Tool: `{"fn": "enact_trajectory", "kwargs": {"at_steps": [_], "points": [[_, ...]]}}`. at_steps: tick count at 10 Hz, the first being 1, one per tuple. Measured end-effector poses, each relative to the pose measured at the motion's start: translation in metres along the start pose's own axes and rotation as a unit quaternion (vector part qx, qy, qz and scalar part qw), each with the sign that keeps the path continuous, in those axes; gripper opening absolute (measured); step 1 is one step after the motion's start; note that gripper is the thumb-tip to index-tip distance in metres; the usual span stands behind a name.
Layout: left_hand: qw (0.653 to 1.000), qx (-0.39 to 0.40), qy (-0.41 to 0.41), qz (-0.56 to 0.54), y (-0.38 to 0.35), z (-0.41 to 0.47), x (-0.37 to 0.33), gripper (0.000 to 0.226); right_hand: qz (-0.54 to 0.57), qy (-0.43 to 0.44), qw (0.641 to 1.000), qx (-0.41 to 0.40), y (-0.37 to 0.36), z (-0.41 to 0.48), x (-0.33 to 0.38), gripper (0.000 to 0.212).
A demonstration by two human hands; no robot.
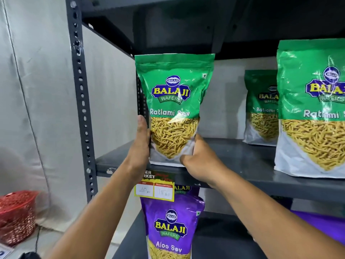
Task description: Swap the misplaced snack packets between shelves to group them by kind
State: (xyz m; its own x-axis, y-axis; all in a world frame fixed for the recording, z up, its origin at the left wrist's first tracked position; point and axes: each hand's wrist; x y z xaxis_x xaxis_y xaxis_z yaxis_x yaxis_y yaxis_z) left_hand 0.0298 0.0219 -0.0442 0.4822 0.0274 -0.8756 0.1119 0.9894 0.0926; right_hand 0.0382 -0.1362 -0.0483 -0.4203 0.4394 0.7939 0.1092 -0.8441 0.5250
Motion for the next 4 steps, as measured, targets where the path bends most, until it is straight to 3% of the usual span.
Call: {"fn": "enact_trajectory", "kwargs": {"at_steps": [1,3,4], "points": [[1.0,0.017,-0.005,-0.007,0.0,0.0,0.005,0.098,-0.008,-0.001,1.0,-0.004,0.0,-0.001,0.0,0.074],[0.997,-0.064,-0.009,0.042,-0.005,-0.009,0.002,0.095,-0.05,0.008,0.999,-0.001,0.003,-0.017,0.005,0.075],[0.96,-0.161,-0.036,0.228,-0.018,-0.029,0.009,0.075,-0.195,0.077,0.973,-0.092,0.015,-0.055,0.004,0.078]]}}
Point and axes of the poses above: each hand's wrist, its own z-axis towards the middle knuckle, its own y-axis out of the back of the hand, x = y × z, and after that the axes turned 6 degrees about x, right-handed
